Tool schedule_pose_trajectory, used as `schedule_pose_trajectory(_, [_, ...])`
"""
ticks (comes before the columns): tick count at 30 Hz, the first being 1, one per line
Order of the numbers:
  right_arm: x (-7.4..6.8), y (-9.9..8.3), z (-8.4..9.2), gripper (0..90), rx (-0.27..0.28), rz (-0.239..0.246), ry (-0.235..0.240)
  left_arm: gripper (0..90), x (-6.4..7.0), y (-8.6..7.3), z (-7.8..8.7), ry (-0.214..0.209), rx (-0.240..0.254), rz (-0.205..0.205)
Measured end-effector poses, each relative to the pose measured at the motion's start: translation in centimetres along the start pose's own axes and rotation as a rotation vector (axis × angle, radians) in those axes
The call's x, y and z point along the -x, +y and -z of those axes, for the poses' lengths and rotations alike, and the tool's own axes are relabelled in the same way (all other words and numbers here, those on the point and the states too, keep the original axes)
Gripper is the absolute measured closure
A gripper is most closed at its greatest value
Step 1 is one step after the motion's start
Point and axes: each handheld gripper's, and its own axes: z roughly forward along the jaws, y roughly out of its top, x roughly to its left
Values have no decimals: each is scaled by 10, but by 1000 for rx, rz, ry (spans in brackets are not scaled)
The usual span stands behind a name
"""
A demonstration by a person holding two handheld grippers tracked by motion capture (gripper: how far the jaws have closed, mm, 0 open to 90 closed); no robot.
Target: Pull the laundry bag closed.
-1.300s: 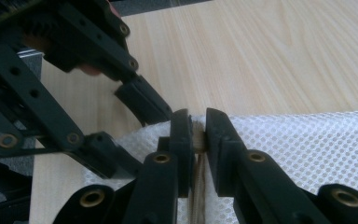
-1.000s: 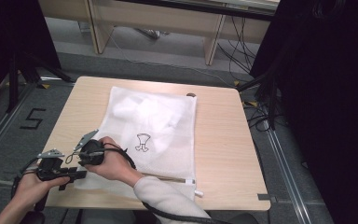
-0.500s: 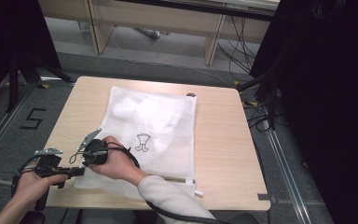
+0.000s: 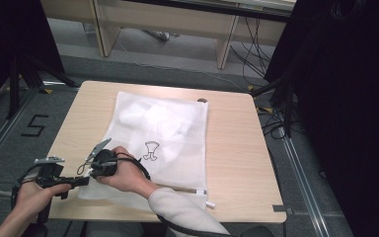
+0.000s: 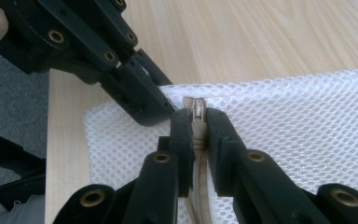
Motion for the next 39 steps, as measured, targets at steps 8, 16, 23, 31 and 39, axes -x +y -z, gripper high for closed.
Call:
schedule_pose_trajectory(8, [0,-7,1,826,-14,-14,-8,869,1,0,2,20,-2,-18])
schedule_pose_trajectory(16, [-2,-6,2,826,-19,-10,-17,868,2,0,2,34,3,-21])
schedule_pose_trajectory(23, [-1,-9,1,826,-28,-18,6,868,3,0,1,44,-8,-30])
schedule_pose_trajectory(31, [0,-11,1,826,-46,-23,5,868,2,1,2,52,-29,-62])
schedule_pose_trajectory(39, [-1,-12,3,826,-55,-35,9,868,4,1,0,48,-19,-43])
